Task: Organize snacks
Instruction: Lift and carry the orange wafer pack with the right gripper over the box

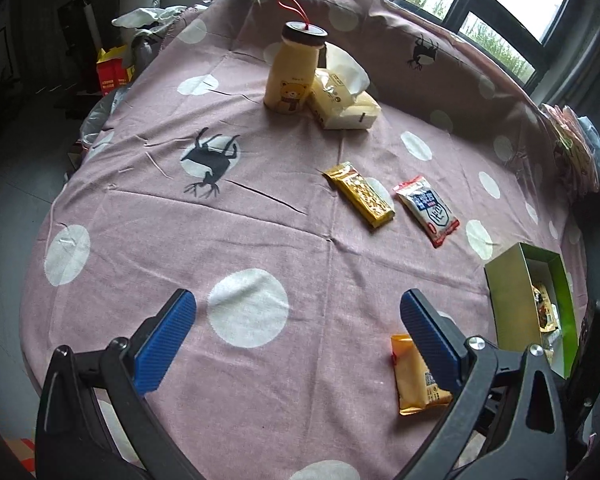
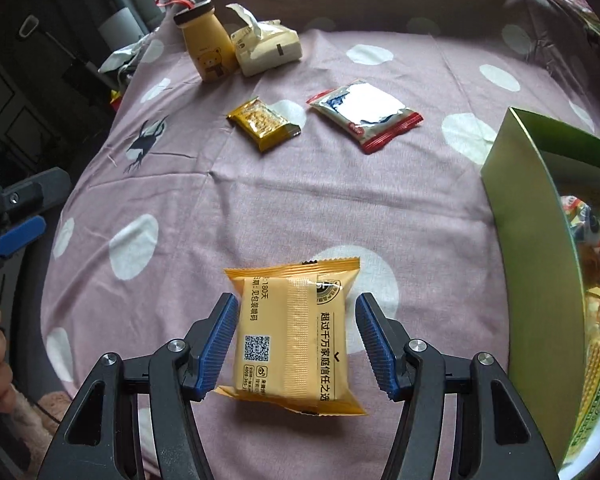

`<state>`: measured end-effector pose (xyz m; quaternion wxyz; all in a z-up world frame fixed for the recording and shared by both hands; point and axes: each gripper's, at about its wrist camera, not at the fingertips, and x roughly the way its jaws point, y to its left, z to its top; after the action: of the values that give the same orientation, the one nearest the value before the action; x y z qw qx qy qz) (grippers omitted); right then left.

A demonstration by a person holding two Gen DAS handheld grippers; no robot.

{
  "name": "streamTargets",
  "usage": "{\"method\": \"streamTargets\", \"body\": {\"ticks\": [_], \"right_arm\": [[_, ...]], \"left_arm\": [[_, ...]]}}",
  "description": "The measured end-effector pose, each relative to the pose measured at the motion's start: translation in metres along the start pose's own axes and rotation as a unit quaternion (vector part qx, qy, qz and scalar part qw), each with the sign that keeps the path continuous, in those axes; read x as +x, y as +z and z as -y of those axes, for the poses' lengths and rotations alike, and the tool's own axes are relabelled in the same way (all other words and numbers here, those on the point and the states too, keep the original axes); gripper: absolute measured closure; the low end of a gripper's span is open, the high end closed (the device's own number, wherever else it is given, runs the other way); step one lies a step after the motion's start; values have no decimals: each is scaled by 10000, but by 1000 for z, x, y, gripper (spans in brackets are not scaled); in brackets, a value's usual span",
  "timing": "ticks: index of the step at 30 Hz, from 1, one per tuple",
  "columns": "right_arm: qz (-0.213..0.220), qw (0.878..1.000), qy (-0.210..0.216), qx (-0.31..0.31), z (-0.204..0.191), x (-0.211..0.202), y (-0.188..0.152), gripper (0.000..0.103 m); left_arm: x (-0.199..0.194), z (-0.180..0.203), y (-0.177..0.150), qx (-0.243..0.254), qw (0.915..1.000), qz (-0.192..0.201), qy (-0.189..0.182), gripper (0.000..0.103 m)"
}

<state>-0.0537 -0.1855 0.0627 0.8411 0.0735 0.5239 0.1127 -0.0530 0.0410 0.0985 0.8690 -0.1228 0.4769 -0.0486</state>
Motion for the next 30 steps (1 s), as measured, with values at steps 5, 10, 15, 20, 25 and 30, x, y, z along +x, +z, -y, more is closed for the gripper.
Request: {"method": "streamTargets", "body": {"ticks": [5, 10, 15, 20, 25, 30], "right_arm": [[157, 9973, 410, 588, 26, -16, 0, 41], [174, 9924, 839, 881, 39, -17, 0, 42], [-91, 9876, 1090, 1127, 47, -2, -2, 62], [-423, 9846, 1182, 1213, 49, 17, -4, 64], [-640, 9791, 1397, 1336, 51, 30, -6, 65], [-711, 9737, 1595, 1460, 53, 34, -6, 65]], "left_arm": [[17, 9, -13, -292, 9926, -620, -998, 9], [30, 37, -28, 47, 9856, -1048, -1323, 25], [47, 57, -46, 93, 9693, -1640, -1830, 50], [56, 72, -57, 207, 9642, -1847, -1890, 59], [64, 71, -58, 68, 9631, -1938, -1866, 66], [69, 74, -61, 286, 9663, -1959, -1647, 66]]}}
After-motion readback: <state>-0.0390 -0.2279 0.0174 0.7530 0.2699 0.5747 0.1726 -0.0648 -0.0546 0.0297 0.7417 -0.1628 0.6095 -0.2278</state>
